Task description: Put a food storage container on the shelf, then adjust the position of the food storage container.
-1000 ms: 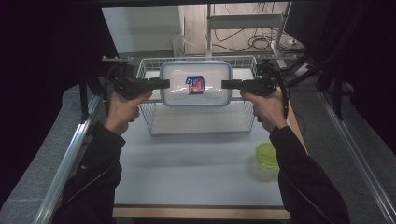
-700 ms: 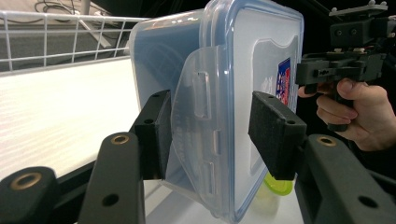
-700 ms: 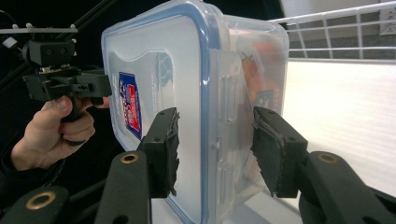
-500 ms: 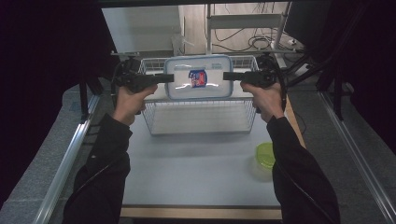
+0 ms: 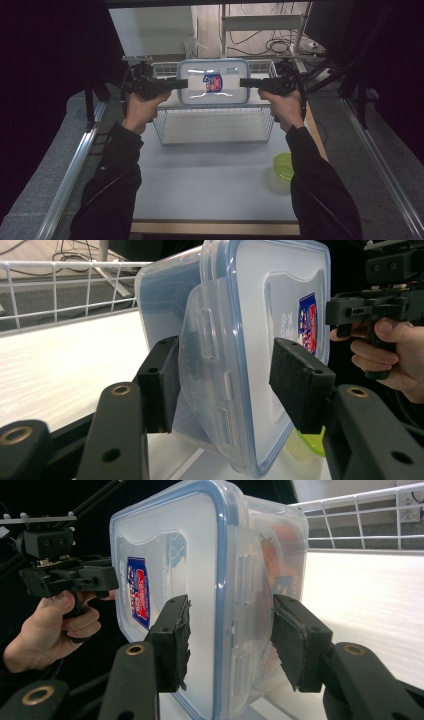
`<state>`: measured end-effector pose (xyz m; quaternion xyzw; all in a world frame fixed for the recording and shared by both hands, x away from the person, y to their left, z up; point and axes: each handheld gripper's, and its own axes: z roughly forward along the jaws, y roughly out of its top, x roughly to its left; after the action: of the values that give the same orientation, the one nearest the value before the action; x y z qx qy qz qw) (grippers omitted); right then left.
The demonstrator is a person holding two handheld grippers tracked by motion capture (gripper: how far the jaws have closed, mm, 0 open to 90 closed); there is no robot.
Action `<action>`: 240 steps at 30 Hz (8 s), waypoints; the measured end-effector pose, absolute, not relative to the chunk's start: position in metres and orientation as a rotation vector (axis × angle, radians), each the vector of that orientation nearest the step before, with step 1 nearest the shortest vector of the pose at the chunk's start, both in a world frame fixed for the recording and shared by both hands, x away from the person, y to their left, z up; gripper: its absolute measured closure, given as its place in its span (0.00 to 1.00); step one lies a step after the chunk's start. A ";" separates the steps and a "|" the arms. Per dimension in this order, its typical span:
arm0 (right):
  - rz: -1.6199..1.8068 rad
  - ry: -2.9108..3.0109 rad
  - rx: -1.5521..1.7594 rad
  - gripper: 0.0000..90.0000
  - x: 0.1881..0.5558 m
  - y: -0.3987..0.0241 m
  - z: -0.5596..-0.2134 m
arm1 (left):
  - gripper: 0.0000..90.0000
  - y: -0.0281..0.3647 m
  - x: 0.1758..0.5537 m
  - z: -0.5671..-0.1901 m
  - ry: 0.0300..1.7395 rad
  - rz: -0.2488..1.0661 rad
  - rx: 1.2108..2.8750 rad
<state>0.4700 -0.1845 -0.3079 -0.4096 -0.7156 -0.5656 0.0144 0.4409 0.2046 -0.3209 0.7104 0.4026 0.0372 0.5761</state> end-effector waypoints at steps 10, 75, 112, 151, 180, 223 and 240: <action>-1.742 -2.228 -1.319 0.45 0.475 -0.181 -0.316 | 0.49 0.200 0.443 -0.332 0.984 0.142 1.702; -1.709 -2.750 -1.168 0.63 0.426 -0.152 -0.343 | 0.47 0.170 0.386 -0.356 0.925 0.504 1.890; -1.587 -2.767 -1.017 0.10 0.355 -0.175 -0.411 | 0.09 0.174 0.285 -0.448 0.744 0.557 2.018; -1.390 -2.942 -1.322 0.17 0.300 -0.224 -0.459 | 0.08 0.188 0.236 -0.504 0.919 0.507 2.062; -1.247 -2.838 -1.961 1.00 0.316 -0.337 -0.460 | 0.08 0.188 0.239 -0.508 0.926 0.513 2.082; -1.117 -2.844 -1.917 1.00 0.324 -0.317 -0.475 | 0.08 0.185 0.241 -0.512 0.923 0.504 2.132; -1.139 -2.872 -1.755 1.00 0.322 -0.278 -0.477 | 0.08 0.184 0.242 -0.512 0.927 0.497 2.140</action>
<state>0.3220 -0.2781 -0.4767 -0.4834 -0.7912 -0.3139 -0.2042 0.2417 0.1842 -0.5125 0.8338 0.3613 0.1938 0.3697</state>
